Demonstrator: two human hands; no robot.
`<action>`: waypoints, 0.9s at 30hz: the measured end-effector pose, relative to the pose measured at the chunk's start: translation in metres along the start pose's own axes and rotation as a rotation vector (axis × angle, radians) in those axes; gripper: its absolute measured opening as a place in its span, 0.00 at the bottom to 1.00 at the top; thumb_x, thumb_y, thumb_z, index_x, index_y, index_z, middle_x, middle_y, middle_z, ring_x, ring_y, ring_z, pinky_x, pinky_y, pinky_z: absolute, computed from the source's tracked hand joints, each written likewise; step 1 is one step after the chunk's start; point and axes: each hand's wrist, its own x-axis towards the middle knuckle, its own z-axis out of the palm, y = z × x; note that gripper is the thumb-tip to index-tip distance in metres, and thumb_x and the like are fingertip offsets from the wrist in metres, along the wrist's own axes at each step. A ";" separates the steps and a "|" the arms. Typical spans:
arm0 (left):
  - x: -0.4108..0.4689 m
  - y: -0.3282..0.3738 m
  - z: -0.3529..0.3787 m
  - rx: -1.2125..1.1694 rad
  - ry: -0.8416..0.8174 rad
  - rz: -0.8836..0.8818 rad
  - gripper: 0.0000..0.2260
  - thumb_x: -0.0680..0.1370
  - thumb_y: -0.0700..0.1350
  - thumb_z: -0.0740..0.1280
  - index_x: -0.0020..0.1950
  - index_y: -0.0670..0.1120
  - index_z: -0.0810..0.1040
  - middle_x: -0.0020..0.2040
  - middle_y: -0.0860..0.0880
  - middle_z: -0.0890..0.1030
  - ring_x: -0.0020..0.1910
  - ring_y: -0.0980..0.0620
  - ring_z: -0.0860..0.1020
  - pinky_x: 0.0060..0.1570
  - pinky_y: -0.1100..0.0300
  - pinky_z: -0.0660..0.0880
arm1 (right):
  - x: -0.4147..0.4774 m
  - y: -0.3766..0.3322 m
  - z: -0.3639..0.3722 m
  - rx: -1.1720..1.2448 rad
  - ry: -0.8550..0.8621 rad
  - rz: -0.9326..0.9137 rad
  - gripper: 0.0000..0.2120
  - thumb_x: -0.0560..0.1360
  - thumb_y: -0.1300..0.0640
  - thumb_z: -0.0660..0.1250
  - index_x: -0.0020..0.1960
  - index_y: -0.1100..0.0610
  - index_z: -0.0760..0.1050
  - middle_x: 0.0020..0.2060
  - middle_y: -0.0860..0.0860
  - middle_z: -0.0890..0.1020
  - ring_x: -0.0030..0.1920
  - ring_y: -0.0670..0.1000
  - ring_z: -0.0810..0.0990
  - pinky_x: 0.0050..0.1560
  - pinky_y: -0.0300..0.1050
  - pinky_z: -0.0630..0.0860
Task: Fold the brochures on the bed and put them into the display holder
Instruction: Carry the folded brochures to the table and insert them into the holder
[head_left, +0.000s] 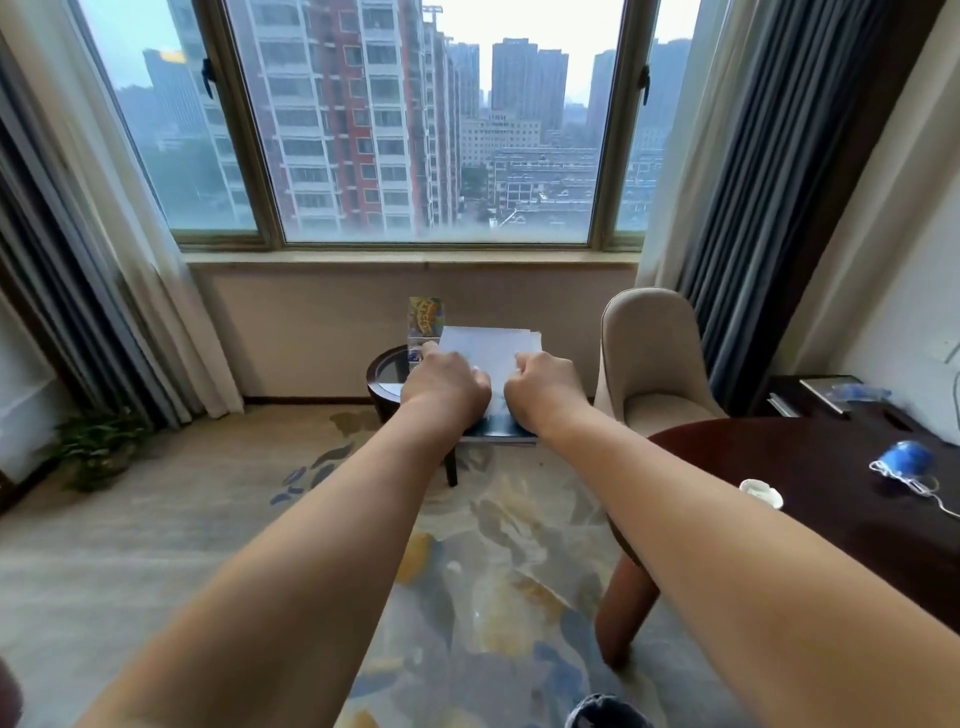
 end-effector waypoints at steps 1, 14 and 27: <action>0.017 0.002 0.006 -0.006 -0.004 -0.006 0.20 0.83 0.49 0.56 0.67 0.37 0.74 0.65 0.38 0.70 0.46 0.43 0.73 0.47 0.53 0.71 | 0.019 0.004 0.003 0.010 -0.007 0.006 0.09 0.78 0.60 0.57 0.39 0.55 0.68 0.50 0.62 0.79 0.46 0.60 0.75 0.41 0.44 0.67; 0.226 0.039 0.047 0.021 0.072 -0.074 0.20 0.84 0.51 0.56 0.66 0.38 0.75 0.54 0.44 0.65 0.44 0.42 0.72 0.46 0.53 0.68 | 0.246 0.031 0.014 0.041 -0.052 -0.105 0.10 0.79 0.59 0.56 0.40 0.54 0.69 0.47 0.59 0.79 0.44 0.59 0.75 0.35 0.46 0.65; 0.434 -0.021 0.088 0.047 0.085 -0.076 0.18 0.85 0.53 0.57 0.66 0.42 0.74 0.55 0.44 0.65 0.50 0.41 0.77 0.48 0.52 0.70 | 0.449 -0.002 0.112 0.144 -0.118 -0.086 0.23 0.82 0.55 0.55 0.76 0.55 0.72 0.68 0.60 0.78 0.62 0.61 0.79 0.55 0.44 0.72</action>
